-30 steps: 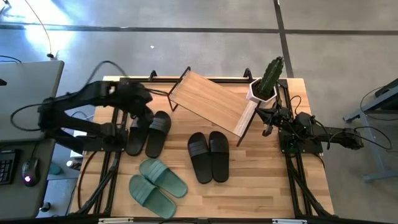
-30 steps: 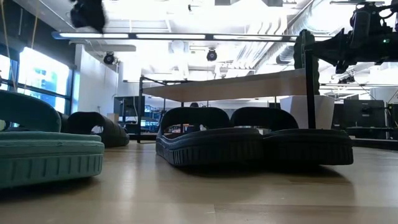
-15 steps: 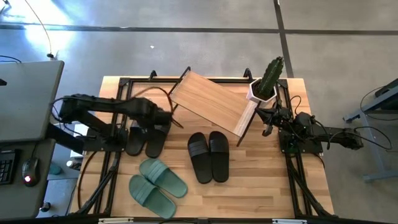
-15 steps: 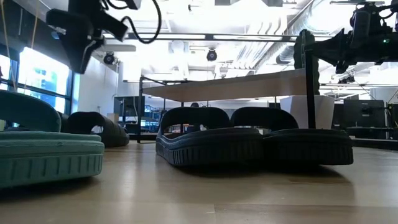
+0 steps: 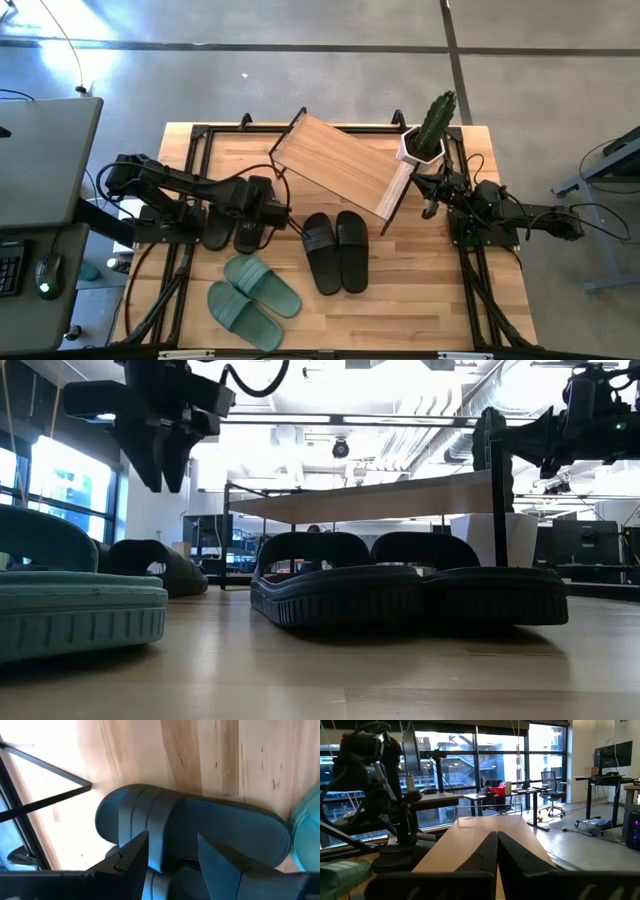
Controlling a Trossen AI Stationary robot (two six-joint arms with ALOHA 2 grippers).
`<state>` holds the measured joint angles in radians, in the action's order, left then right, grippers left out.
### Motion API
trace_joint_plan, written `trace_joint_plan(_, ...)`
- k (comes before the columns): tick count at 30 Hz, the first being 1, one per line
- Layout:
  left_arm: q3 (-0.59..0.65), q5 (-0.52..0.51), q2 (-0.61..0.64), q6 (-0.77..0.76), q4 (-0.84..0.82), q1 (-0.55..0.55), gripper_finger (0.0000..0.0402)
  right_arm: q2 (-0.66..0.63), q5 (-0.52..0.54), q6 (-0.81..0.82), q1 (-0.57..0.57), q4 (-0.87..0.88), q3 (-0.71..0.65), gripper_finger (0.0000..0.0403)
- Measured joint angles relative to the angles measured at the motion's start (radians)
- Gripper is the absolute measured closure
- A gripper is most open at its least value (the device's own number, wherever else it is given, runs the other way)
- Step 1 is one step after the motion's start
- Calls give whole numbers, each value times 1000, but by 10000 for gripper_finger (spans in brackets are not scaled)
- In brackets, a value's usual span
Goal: Pick and place slides into the shelf
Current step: Put the black slide on the shelf
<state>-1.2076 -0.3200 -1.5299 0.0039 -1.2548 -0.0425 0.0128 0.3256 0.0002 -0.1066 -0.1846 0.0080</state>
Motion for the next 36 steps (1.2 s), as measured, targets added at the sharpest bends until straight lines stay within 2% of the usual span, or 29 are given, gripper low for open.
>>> trace_joint_plan(4, 18, -8, 0, -20, 7, 1, 247, 0, 0, 0, 0, 1, 0, 402)
trace_joint_plan(9, 118, -38, 0, -75, 40, 0, 247, 0, 0, 0, 0, 1, 0, 402)
trace_joint_plan(15, 244, -184, 0, -153, 69, 1, 247, 0, 0, 0, 0, 1, 0, 402)
trace_joint_plan(20, 315, -214, 0, -171, 148, 1, 247, 0, 0, 0, 0, 1, 0, 402)
trace_joint_plan(27, 351, -318, 0, -177, 252, 3, 248, 0, 0, 0, 0, 1, 0, 402)
trace_joint_plan(32, 375, -319, 0, -169, 355, 4, 248, 0, 0, 0, 0, 1, 0, 402)
trace_joint_plan(36, 378, -283, 0, -168, 381, 3, 248, 0, 1, 0, 0, 1, 0, 402)
